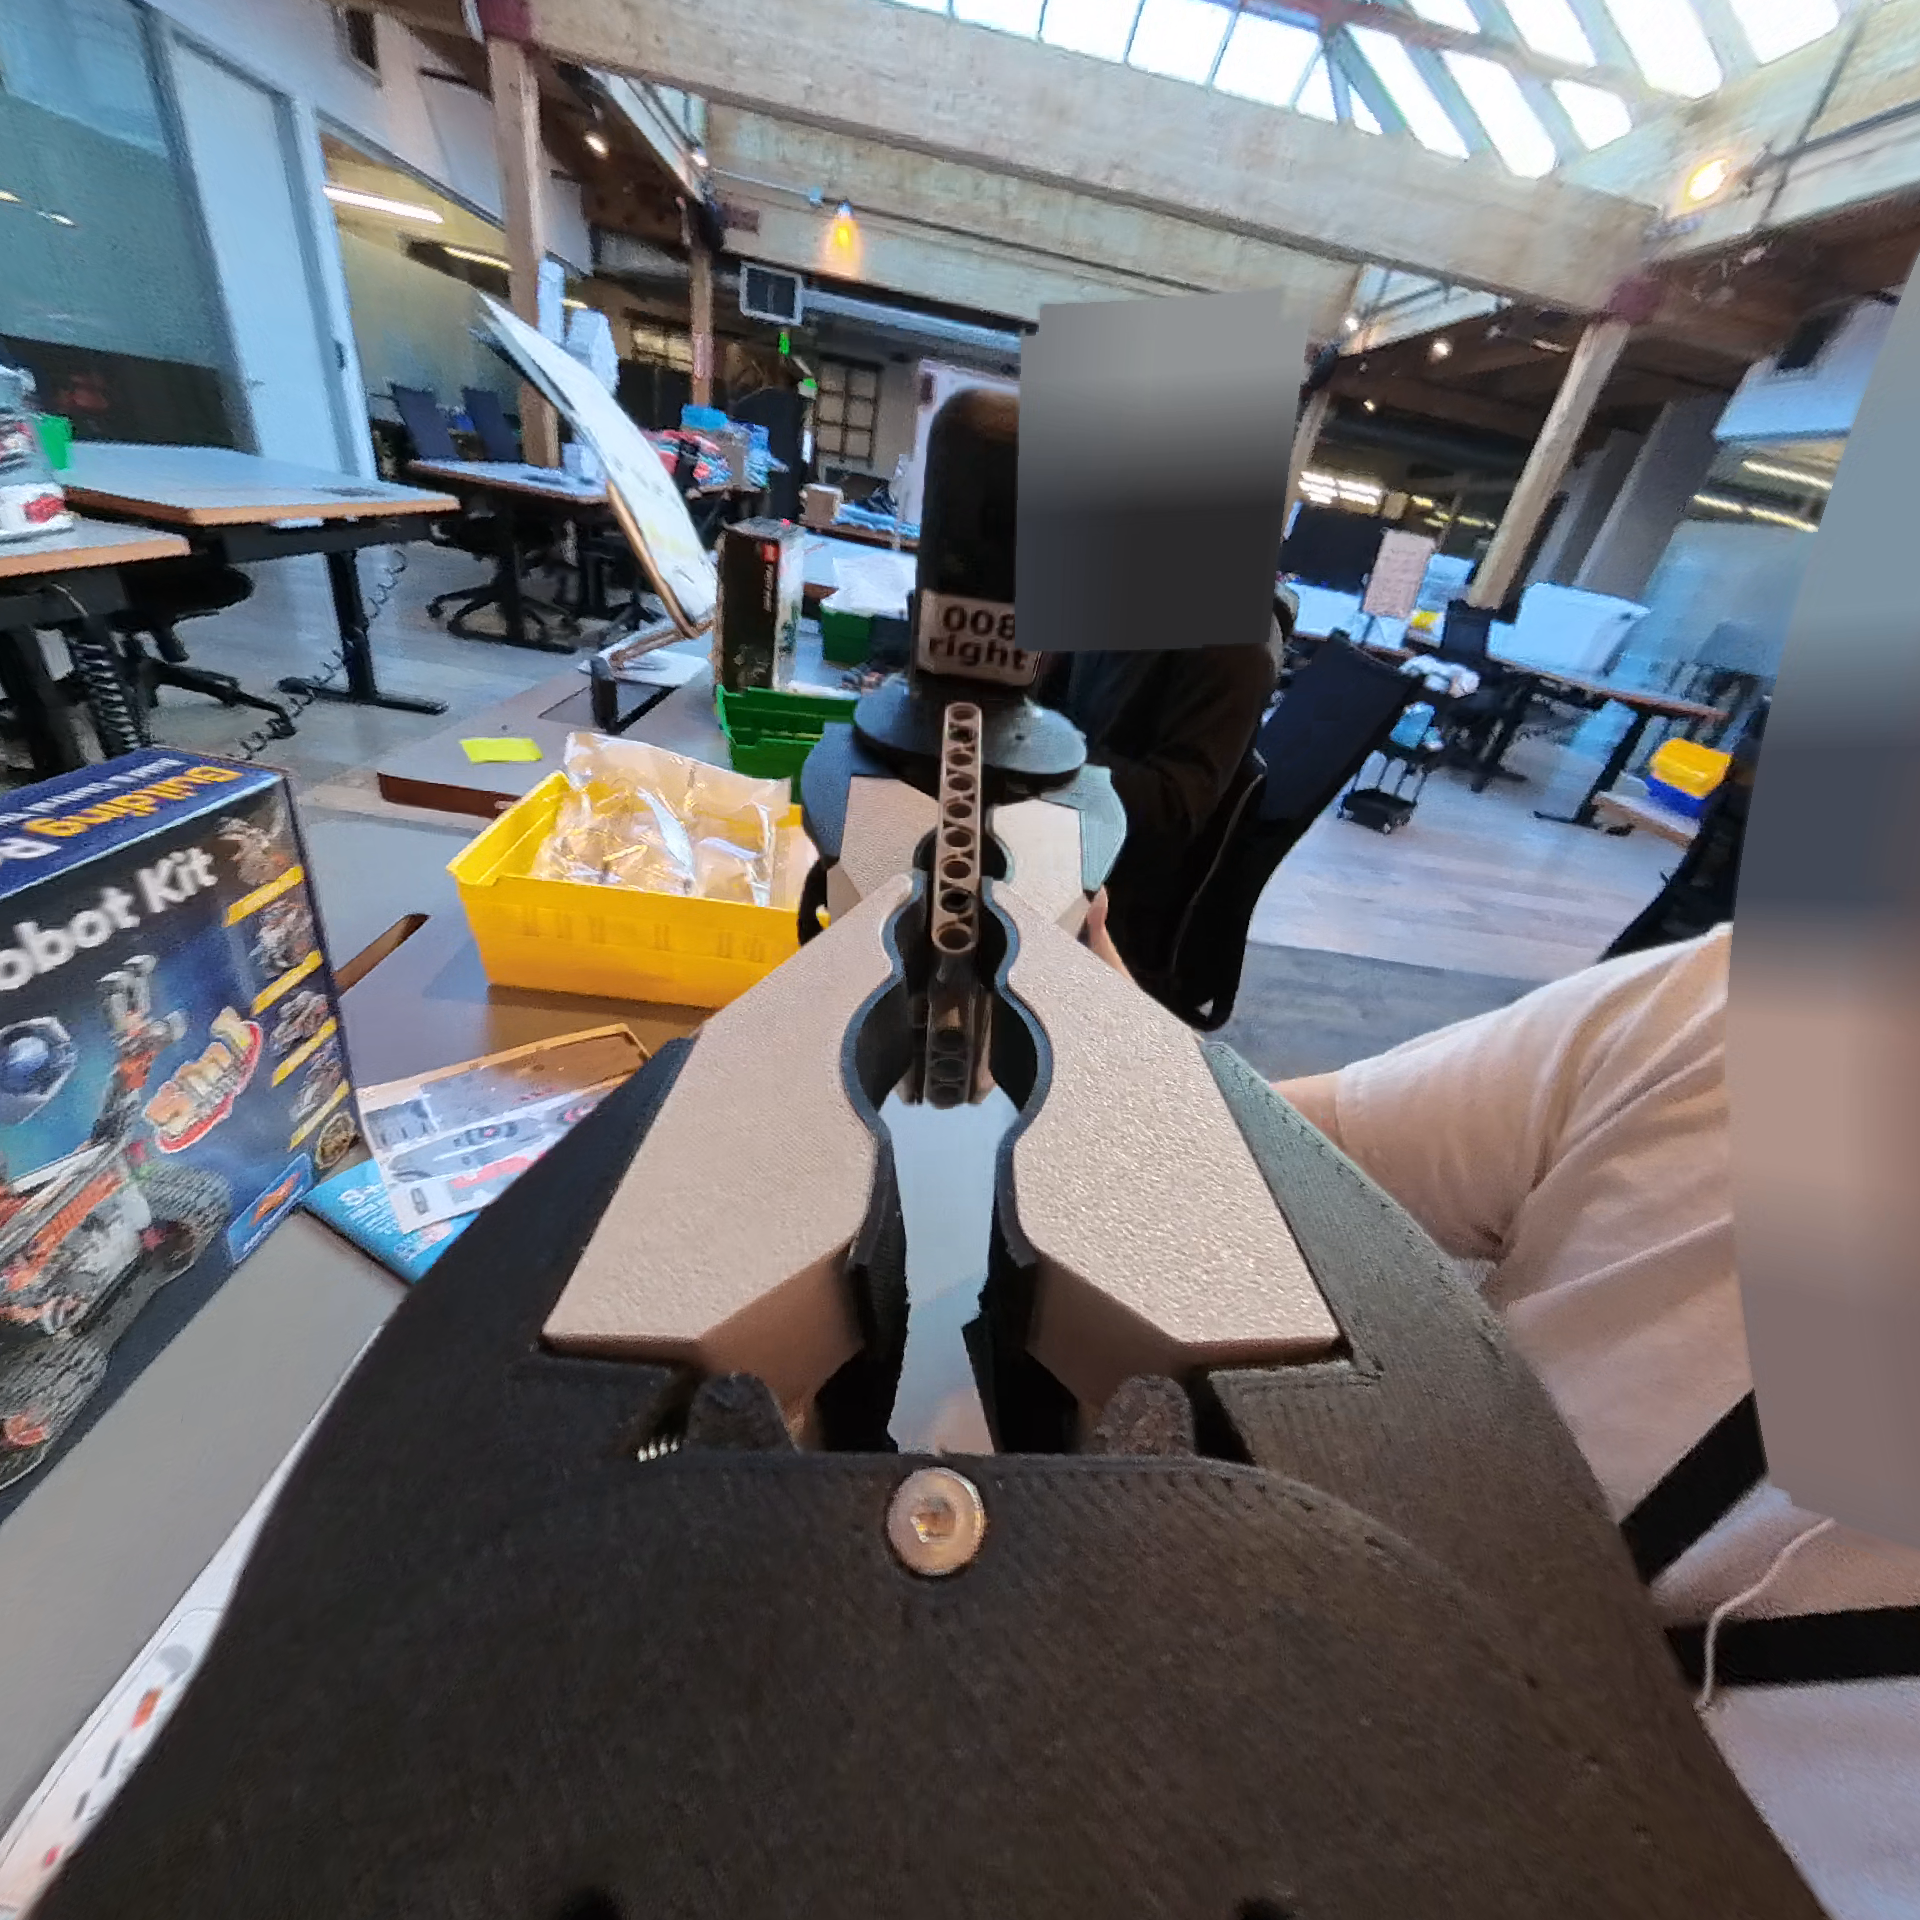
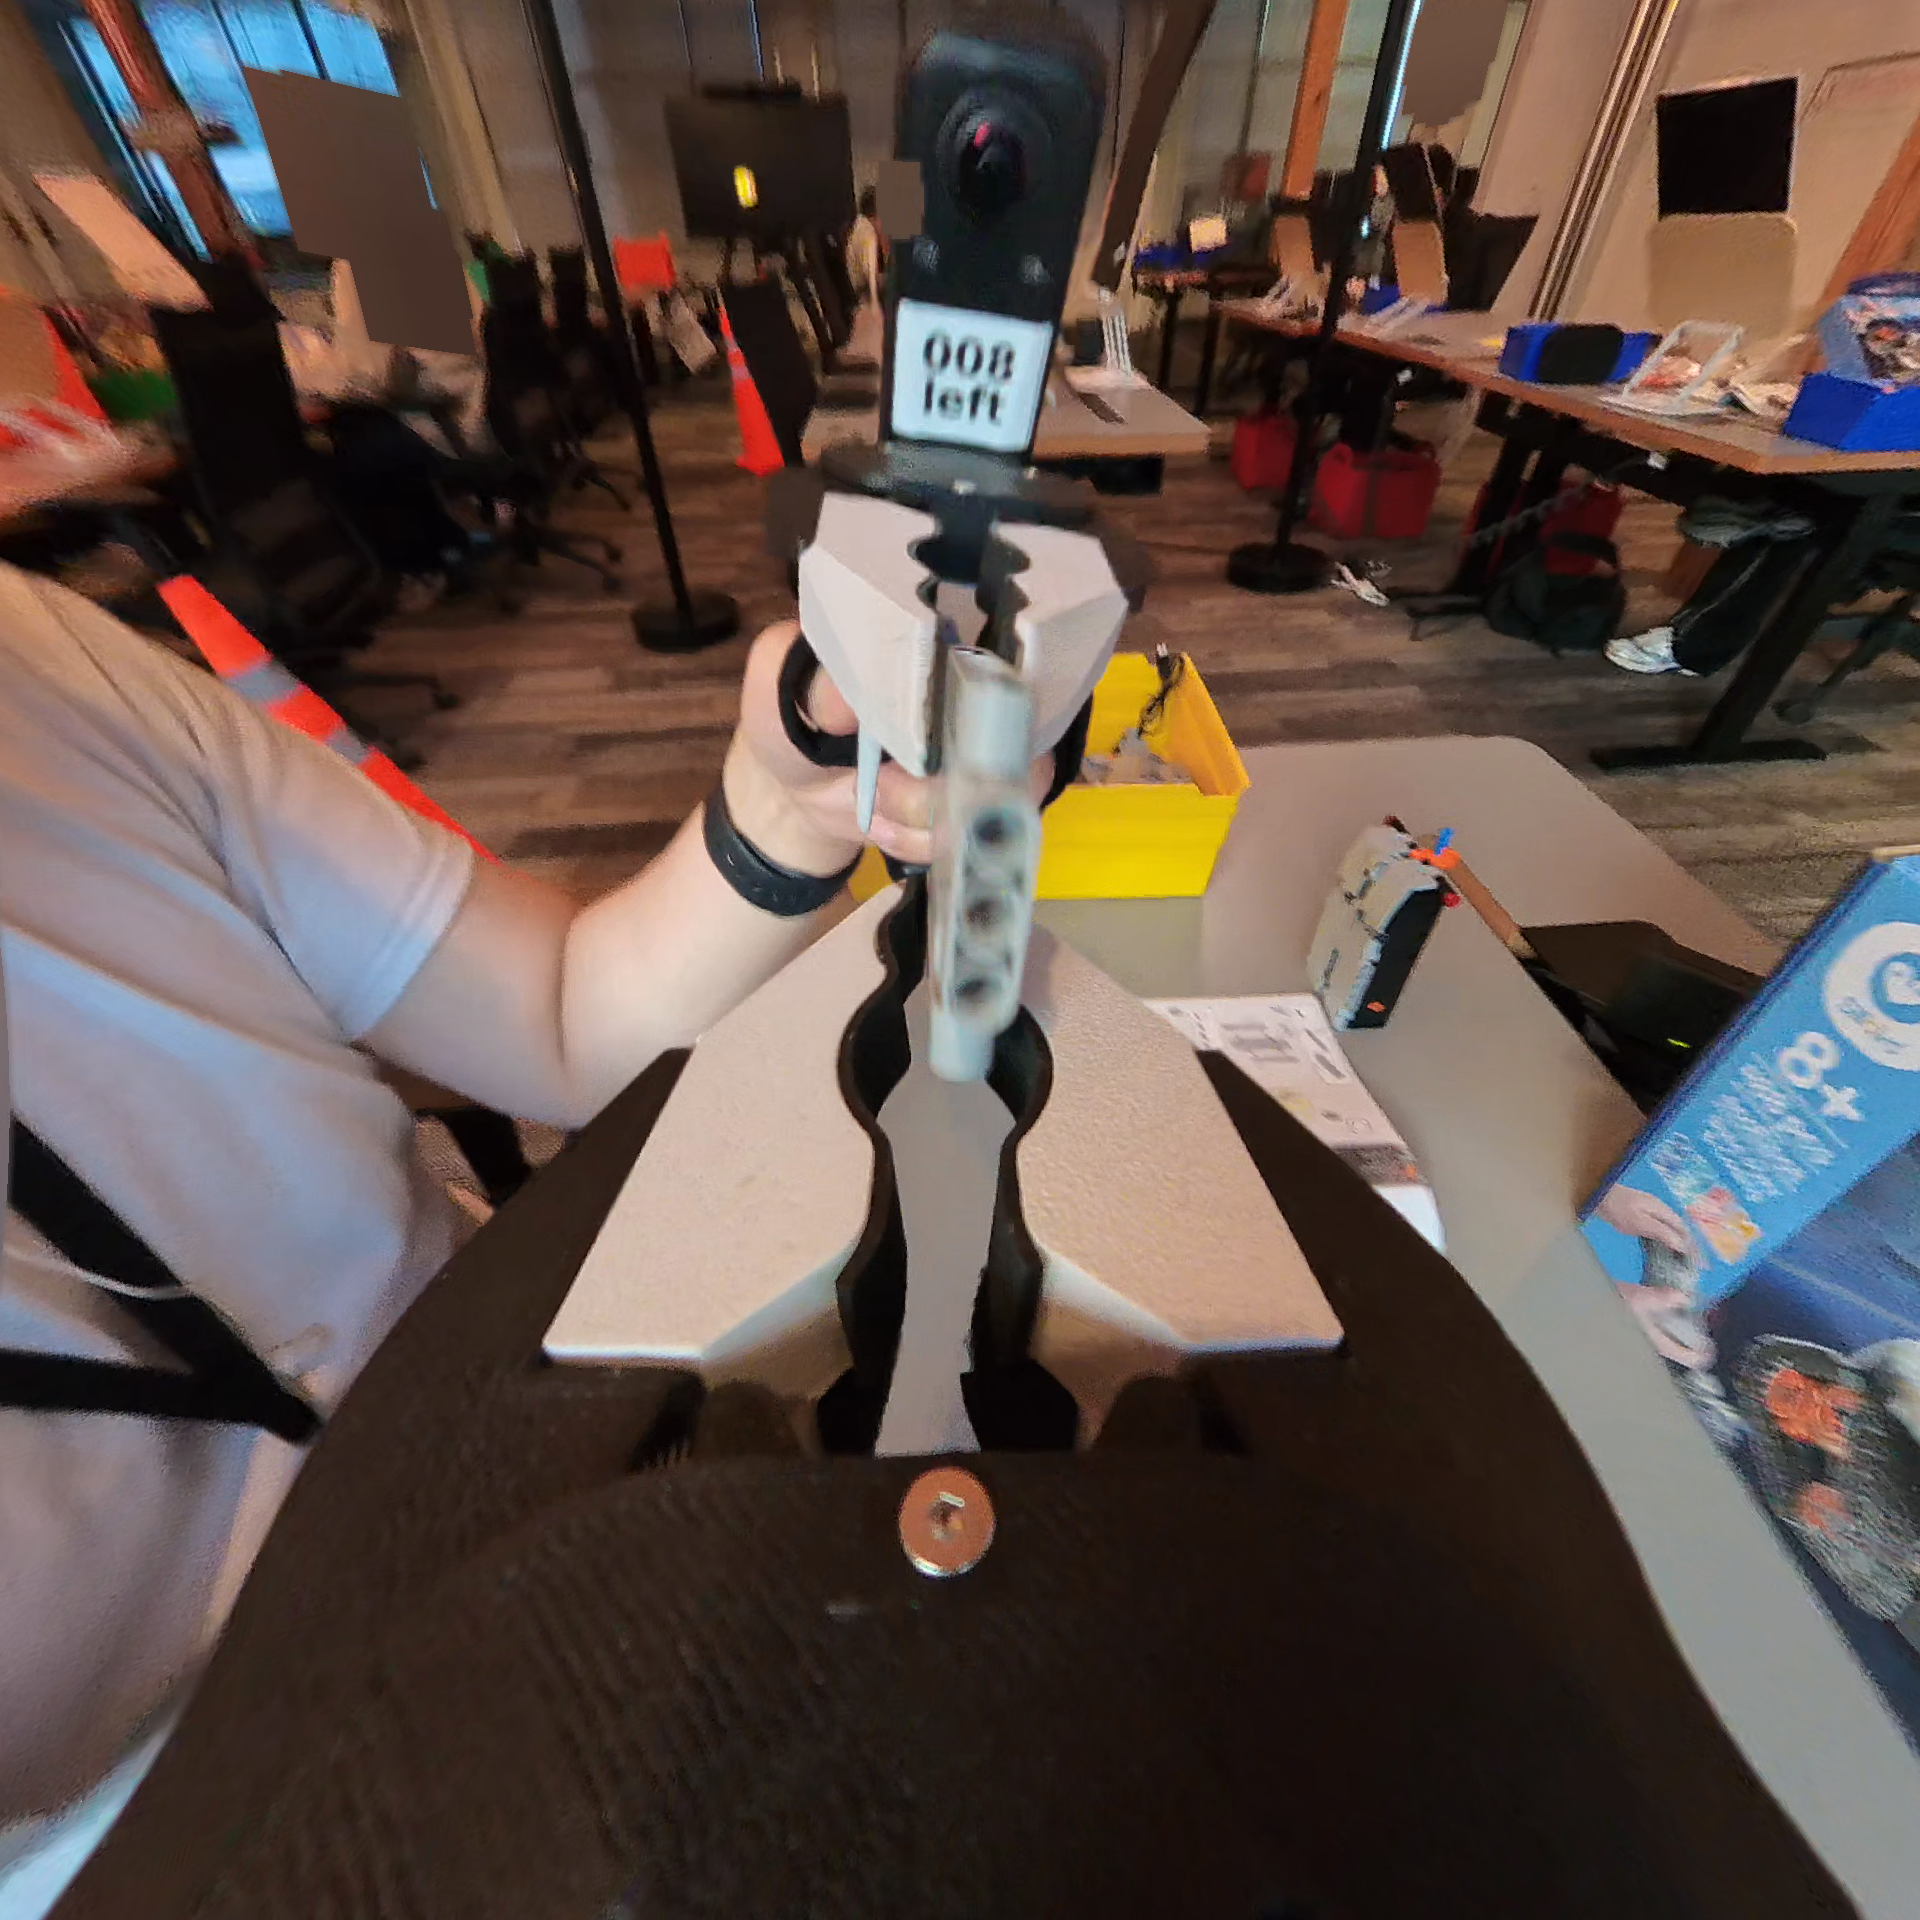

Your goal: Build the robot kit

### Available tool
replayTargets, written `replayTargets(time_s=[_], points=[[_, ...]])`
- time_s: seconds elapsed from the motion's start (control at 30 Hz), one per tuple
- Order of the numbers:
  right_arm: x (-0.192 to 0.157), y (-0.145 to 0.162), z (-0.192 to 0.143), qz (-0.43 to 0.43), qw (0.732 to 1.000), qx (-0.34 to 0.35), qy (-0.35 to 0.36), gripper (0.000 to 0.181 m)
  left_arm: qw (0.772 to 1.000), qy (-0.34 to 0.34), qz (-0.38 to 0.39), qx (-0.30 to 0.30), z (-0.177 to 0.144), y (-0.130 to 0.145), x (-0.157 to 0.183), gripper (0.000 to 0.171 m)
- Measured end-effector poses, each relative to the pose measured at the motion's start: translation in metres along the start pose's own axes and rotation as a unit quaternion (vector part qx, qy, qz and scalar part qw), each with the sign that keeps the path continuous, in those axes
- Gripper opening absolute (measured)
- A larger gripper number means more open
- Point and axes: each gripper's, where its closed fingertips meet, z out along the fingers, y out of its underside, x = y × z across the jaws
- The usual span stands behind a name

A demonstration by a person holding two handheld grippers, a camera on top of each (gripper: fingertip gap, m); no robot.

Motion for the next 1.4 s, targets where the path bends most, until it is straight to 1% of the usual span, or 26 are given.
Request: replayTargets(time_s=[0.07,0.13,0.23,0.3,0.37,0.4,0.43,0.47,0.53,0.57,0.6,0.63,0.67,0.73,0.8,0.83,0.87,0.9,0.93,1.0,1.13,1.2,1.3,1.4], points=[[0.0,-0.003,0.001,0.039,0.999,0.02,-0.031,0.006,1.0,-0.006,-0.008,0.008,-0.008,-0.003,-0.003,0.004],[0.003,-0.006,0.001,0.044,0.998,0.038,-0.028,0.006,1.0,-0.02,-0.003,0.014,-0.012,-0.006,-0.006,0.005],[0.003,-0.012,-0.001,0.054,0.996,0.059,-0.034,0.007,0.999,-0.017,-0.011,0.025,-0.015,-0.009,-0.008,0.005],[0.005,-0.022,-0.009,0.061,0.993,0.092,-0.032,0.008,0.999,-0.013,-0.02,0.036,-0.017,-0.012,-0.008,0.005],[0.007,-0.034,-0.022,0.069,0.988,0.132,-0.031,0.014,0.999,-0.012,-0.028,0.043,-0.018,-0.014,-0.008,0.005],[0.007,-0.035,-0.026,0.059,0.989,0.135,-0.03,0.02,0.998,-0.008,-0.034,0.047,-0.019,-0.016,-0.007,0.005],[0.007,-0.032,-0.029,0.036,0.991,0.124,-0.024,0.023,0.998,-0.002,-0.041,0.053,-0.02,-0.017,-0.006,0.005],[0.01,-0.027,-0.031,0.006,0.994,0.108,-0.001,0.028,0.997,0.001,-0.051,0.061,-0.022,-0.02,-0.006,0.005],[0.013,-0.019,-0.032,-0.081,0.993,0.078,0.045,0.04,0.993,0.013,-0.082,0.083,-0.026,-0.024,-0.008,0.004],[0.007,-0.017,-0.031,-0.124,0.989,0.072,0.046,0.045,0.99,0.03,-0.095,0.095,-0.028,-0.027,-0.007,0.004],[0.0,-0.019,-0.028,-0.15,0.985,0.079,0.036,0.045,0.988,0.049,-0.105,0.104,-0.028,-0.029,-0.004,0.004],[-0.006,-0.022,-0.026,-0.157,0.983,0.088,0.026,0.042,0.986,0.062,-0.111,0.112,-0.027,-0.031,-0.003,0.004],[-0.007,-0.025,-0.025,-0.145,0.985,0.095,0.022,0.037,0.984,0.063,-0.113,0.119,-0.025,-0.032,-0.003,0.004],[0.004,-0.03,-0.024,-0.075,0.991,0.102,0.036,0.036,0.987,0.04,-0.089,0.13,-0.019,-0.033,-0.007,0.005],[0.004,-0.04,-0.026,-0.014,0.99,0.136,0.016,0.036,0.989,0.017,-0.057,0.139,-0.014,-0.035,-0.007,0.005],[0.006,-0.046,-0.03,0.01,0.987,0.158,0.014,0.032,0.99,0.002,-0.044,0.136,-0.011,-0.035,-0.008,0.004],[0.01,-0.05,-0.034,0.024,0.984,0.175,0.017,0.022,0.99,-0.011,-0.029,0.135,-0.009,-0.034,-0.008,0.004],[0.011,-0.053,-0.038,0.027,0.982,0.189,0.017,0.012,0.991,-0.017,-0.018,0.134,-0.007,-0.034,-0.008,0.004],[0.01,-0.053,-0.04,0.024,0.981,0.192,0.013,0.007,0.991,-0.012,-0.018,0.129,-0.005,-0.033,-0.005,0.004],[0.007,-0.051,-0.043,0.034,0.982,0.184,-0.002,0.006,0.992,0.004,-0.038,0.119,-0.002,-0.03,-0.003,0.004],[0.007,-0.055,-0.049,0.055,0.979,0.198,-0.009,0.006,0.993,0.024,-0.049,0.106,0.001,-0.025,0.0,0.006],[0.009,-0.056,-0.052,0.064,0.977,0.203,-0.005,0.006,0.994,0.026,-0.053,0.09,0.003,-0.02,0.0,0.013],[0.009,-0.059,-0.056,0.061,0.975,0.215,-0.008,0.006,0.993,0.032,-0.055,0.102,0.001,-0.023,-0.001,0.015],[0.009,-0.061,-0.058,0.049,0.973,0.227,-0.007,0.006,0.992,0.043,-0.059,0.102,0.001,-0.023,0.001,0.018]])
